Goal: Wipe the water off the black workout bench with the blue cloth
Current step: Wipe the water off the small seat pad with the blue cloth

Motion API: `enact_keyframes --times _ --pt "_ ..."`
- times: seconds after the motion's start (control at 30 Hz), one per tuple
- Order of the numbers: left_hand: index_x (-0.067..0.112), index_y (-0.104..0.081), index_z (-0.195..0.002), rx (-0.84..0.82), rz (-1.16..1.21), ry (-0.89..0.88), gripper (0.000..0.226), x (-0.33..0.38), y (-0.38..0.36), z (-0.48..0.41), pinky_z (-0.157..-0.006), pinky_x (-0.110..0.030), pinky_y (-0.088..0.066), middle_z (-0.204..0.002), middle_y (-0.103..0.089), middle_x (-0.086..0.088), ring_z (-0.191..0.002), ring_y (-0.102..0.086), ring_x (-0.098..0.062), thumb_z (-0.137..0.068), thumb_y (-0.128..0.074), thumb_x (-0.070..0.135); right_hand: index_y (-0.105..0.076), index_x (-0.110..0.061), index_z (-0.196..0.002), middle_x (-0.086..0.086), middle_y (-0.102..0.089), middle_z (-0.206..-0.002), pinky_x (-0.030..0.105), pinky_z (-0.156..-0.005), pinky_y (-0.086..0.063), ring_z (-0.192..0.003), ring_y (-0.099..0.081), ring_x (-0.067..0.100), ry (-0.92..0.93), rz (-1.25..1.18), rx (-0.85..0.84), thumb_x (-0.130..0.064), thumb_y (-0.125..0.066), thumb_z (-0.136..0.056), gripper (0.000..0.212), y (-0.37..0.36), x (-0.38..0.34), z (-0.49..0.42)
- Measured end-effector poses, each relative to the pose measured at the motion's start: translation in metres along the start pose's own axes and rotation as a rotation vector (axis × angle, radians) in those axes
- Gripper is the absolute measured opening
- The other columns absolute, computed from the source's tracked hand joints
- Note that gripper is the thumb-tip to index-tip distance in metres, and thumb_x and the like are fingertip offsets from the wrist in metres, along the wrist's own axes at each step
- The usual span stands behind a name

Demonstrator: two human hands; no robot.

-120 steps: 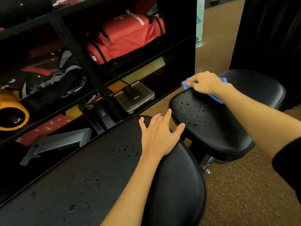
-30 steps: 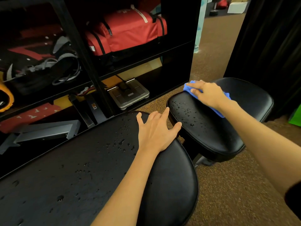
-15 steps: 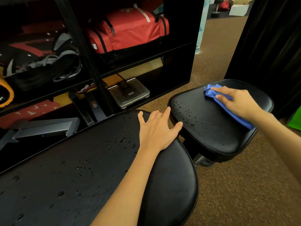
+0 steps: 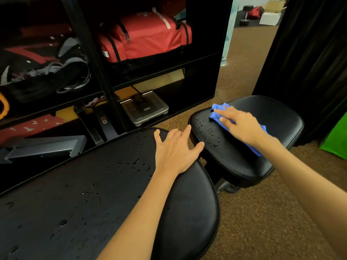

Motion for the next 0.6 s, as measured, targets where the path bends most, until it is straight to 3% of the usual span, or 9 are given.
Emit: enact_keyframes --times 0.23,0.47,0.6 --pt "0.028 -0.028 -0.148 0.001 0.015 -0.001 0.069 0.001 0.001 -0.001 -0.113 -0.056 0.003 -0.132 -0.054 0.004 -0.138 -0.028 -0.010 -0.089 -0.028 0.066 -0.050 -0.036 -0.134 -0.012 -0.045 -0.142 0.038 -0.112 -0.031 -0.139 -0.031 0.013 0.174 -0.062 -0.057 -0.033 -0.046 -0.095 0.039 0.024 0.008 0.068" --pt "0.028 -0.027 -0.148 -0.013 0.012 0.001 0.069 0.002 0.001 -0.001 -0.114 -0.057 0.003 -0.131 -0.054 0.004 -0.139 -0.028 -0.010 -0.090 -0.027 0.065 -0.048 -0.029 -0.136 0.012 -0.044 -0.145 0.042 -0.107 -0.030 -0.139 -0.032 0.029 -0.204 0.059 0.078 -0.025 -0.041 -0.099 0.038 0.027 0.047 0.021" --pt "0.028 -0.027 -0.148 -0.014 0.008 0.002 0.069 0.002 0.001 -0.001 -0.114 -0.057 0.002 -0.131 -0.054 0.004 -0.138 -0.029 -0.011 -0.090 -0.027 0.066 -0.045 -0.011 -0.137 0.022 -0.049 -0.132 0.048 -0.096 -0.032 -0.122 -0.041 0.038 -0.212 0.243 0.146 -0.018 -0.036 -0.098 0.041 0.008 0.023 0.011"
Point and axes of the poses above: each hand's wrist, its own z-axis away from the middle knuckle, its own y-axis out of the back of the hand, x = y × z, the point moved 5 cm from there along -z, towards the middle knuckle
